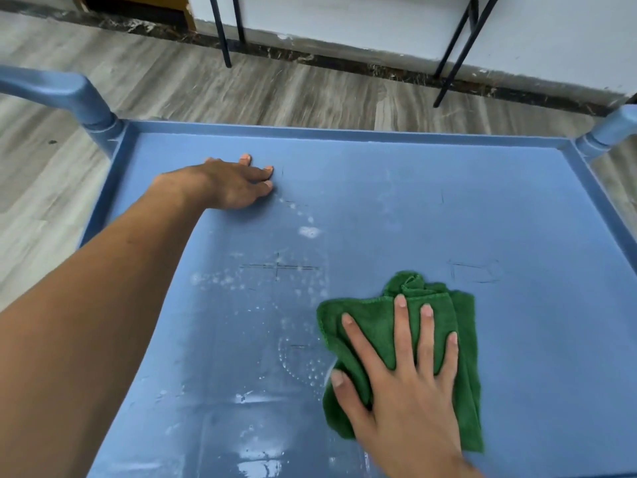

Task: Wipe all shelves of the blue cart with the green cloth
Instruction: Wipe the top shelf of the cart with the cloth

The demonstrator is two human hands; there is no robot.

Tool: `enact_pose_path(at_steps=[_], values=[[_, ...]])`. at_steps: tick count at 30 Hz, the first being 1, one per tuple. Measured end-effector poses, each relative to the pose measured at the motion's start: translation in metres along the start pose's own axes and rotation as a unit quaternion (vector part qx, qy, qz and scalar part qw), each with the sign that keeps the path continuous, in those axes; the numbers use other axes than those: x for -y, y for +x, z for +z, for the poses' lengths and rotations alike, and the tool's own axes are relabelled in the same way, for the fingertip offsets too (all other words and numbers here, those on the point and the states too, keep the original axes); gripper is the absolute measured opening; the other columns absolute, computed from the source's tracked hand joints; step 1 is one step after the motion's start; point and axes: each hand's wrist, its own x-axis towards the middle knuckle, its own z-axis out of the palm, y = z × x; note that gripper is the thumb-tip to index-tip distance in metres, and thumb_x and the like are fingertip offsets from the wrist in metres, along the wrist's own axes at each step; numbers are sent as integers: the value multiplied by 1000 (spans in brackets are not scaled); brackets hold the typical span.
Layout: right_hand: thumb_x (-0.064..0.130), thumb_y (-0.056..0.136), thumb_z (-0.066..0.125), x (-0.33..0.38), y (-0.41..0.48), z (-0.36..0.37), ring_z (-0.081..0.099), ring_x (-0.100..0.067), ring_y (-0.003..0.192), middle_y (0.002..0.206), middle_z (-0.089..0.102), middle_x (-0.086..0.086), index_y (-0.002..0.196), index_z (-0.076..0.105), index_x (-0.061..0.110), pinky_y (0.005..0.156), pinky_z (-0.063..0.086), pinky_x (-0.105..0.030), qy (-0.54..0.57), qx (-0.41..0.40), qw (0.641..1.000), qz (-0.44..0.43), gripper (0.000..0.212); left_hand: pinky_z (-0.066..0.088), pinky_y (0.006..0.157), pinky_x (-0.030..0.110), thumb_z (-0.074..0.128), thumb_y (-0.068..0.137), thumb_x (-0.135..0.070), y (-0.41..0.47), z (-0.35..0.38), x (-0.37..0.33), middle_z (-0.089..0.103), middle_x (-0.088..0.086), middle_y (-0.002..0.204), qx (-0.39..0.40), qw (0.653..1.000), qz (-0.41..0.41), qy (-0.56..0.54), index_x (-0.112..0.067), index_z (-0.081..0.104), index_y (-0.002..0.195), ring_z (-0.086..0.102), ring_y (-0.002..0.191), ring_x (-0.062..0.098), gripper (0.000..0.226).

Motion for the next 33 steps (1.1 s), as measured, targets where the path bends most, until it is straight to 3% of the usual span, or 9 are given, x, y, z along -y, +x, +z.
enact_pose_path(at_steps=[4, 9, 20, 27, 33], values=[[73, 94, 30, 3, 55, 0, 1, -44, 156, 171, 4, -14, 155, 21, 55, 116, 10, -75, 8, 3, 1000, 8, 65, -1, 117, 49, 22, 93, -68, -2, 2, 0, -2, -24, 159, -4, 1000, -9, -4, -62, 13, 143, -6, 148, 30, 52], [78, 91, 12, 4, 132, 4, -20, -39, 154, 170, -16, -9, 153, 0, 61, 117, -8, -70, 16, 14, 1000, 23, 66, -1, 118, 51, 22, 94, -66, -1, 3, 0, -2, -24, 159, -7, 1000, -13, -9, -61, 13, 144, -6, 148, 29, 50], [81, 86, 7, 17, 271, -3, -19, -40, 154, 171, -13, -10, 154, 3, 60, 117, -11, -70, 4, 28, 999, 30, 71, -2, 116, 49, 21, 96, -64, 2, 3, 1, -3, -20, 160, -5, 1000, -4, 0, -58, 12, 146, -7, 148, 32, 51], [84, 85, 8, 22, 290, -5, -19, -40, 154, 171, -12, -11, 154, 3, 60, 117, -11, -69, 3, 30, 999, 39, 73, 5, 118, 48, 21, 96, -62, -1, -11, 7, -5, -21, 159, 25, 999, 10, 42, -59, 12, 145, 4, 149, 23, 50], [83, 86, 8, 20, 259, -5, -22, -38, 154, 170, -18, -9, 155, 0, 58, 120, -10, -66, -1, 36, 999, 26, 73, 3, 117, 52, 20, 96, -62, -1, -7, 10, -6, -20, 159, 25, 998, 26, 56, -59, 9, 145, 0, 148, 32, 50]])
